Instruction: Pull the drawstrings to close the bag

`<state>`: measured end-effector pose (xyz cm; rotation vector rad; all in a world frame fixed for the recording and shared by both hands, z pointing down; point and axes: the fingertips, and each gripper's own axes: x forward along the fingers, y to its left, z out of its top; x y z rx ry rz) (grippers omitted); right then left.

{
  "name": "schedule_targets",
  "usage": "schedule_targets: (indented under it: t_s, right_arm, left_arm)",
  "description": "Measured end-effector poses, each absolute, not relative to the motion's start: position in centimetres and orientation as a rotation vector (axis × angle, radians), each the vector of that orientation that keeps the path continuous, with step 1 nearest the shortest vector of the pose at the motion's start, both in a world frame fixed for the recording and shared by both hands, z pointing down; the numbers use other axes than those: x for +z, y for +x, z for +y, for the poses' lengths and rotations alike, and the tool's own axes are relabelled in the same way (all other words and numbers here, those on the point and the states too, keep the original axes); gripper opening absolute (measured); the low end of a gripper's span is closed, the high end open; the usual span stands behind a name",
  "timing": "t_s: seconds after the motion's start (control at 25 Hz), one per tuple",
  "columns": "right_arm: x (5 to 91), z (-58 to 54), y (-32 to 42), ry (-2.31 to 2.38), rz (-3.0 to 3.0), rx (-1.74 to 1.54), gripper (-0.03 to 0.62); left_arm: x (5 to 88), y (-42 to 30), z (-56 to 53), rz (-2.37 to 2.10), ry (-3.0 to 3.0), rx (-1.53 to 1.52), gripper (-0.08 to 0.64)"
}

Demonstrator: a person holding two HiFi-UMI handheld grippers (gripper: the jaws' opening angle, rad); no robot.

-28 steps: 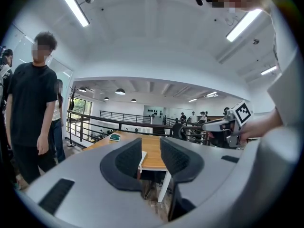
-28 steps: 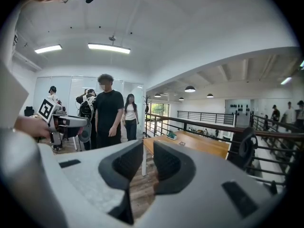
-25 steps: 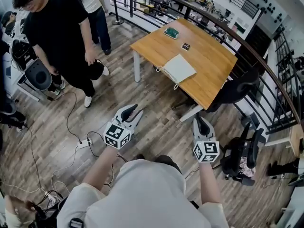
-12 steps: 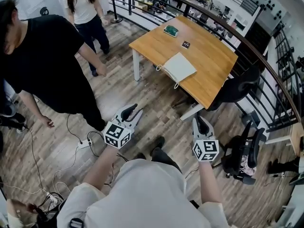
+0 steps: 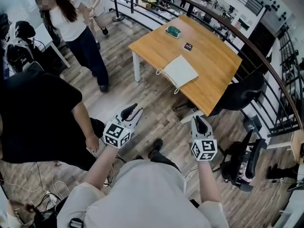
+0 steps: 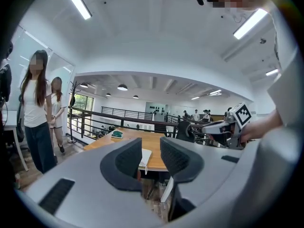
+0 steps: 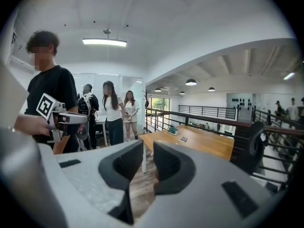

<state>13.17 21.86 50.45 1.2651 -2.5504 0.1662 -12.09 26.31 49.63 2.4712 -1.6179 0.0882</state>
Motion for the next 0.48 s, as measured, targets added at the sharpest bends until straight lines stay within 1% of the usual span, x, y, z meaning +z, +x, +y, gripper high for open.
schedule_targets:
  t_s: [0.48]
  right_arm:
    - [52.0, 10.7, 13.8, 1.207, -2.556, 0.197, 0.052]
  left_arm:
    - [50.7, -11.5, 15.9, -1.659, 2.422, 0.122, 0.114]
